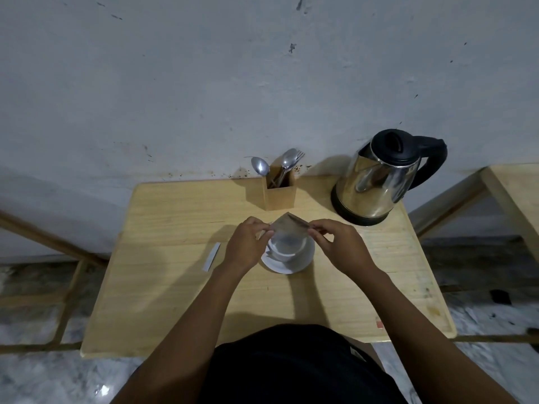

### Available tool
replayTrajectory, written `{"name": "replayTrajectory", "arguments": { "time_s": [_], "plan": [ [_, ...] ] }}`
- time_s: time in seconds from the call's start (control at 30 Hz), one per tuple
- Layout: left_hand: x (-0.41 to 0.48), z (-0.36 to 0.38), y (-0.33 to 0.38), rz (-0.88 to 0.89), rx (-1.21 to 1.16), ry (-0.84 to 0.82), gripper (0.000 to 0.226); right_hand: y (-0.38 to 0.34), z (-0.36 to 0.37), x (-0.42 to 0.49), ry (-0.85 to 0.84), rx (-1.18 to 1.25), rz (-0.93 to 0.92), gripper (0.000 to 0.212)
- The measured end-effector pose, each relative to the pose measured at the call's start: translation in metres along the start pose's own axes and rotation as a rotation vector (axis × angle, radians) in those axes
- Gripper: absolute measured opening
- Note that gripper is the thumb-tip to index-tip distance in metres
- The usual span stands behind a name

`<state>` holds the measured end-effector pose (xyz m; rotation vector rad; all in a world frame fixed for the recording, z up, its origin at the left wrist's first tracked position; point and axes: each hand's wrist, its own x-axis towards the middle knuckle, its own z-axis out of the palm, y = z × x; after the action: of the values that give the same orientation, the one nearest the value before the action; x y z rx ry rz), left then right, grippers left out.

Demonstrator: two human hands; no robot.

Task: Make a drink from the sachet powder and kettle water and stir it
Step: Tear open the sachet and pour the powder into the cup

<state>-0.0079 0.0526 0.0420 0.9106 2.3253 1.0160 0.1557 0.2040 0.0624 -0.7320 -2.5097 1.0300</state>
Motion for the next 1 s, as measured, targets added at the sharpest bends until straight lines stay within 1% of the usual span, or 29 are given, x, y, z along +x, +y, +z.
{"name": "replayTrajectory", "arguments": {
  "time_s": [0.07, 0.23, 0.37, 0.47, 0.6, 0.77, 0.87, 1.0],
  "plan": [
    [0.004, 0.001, -0.001, 0.0, 0.019, 0.005, 0.021, -0.003, -0.002, 0.007, 0.005, 0.005, -0.009, 0.016],
    [0.012, 0.003, -0.004, -0.008, -0.051, -0.006, 0.019, -0.009, -0.004, 0.023, 0.038, -0.01, -0.034, 0.013],
    [0.011, 0.005, -0.003, -0.035, -0.138, 0.013, 0.018, -0.017, -0.008, 0.034, -0.053, -0.041, -0.021, 0.013],
    [0.008, 0.002, 0.0, -0.025, -0.207, 0.058, 0.019, -0.018, -0.013, 0.041, -0.071, -0.079, -0.009, 0.011],
    [0.008, 0.003, 0.002, -0.024, -0.267, 0.096, 0.018, -0.02, -0.016, 0.045, -0.154, -0.086, -0.007, 0.01],
    [0.008, 0.005, 0.002, -0.044, -0.346, 0.108, 0.016, -0.019, -0.017, 0.045, -0.125, -0.01, 0.027, 0.016],
    [0.007, 0.007, 0.002, -0.05, -0.374, 0.119, 0.016, -0.017, -0.019, 0.045, -0.121, 0.027, 0.074, 0.012],
    [0.005, 0.008, 0.002, -0.046, -0.383, 0.123, 0.015, -0.02, -0.018, 0.043, -0.089, -0.011, 0.096, 0.011]
  ]
}}
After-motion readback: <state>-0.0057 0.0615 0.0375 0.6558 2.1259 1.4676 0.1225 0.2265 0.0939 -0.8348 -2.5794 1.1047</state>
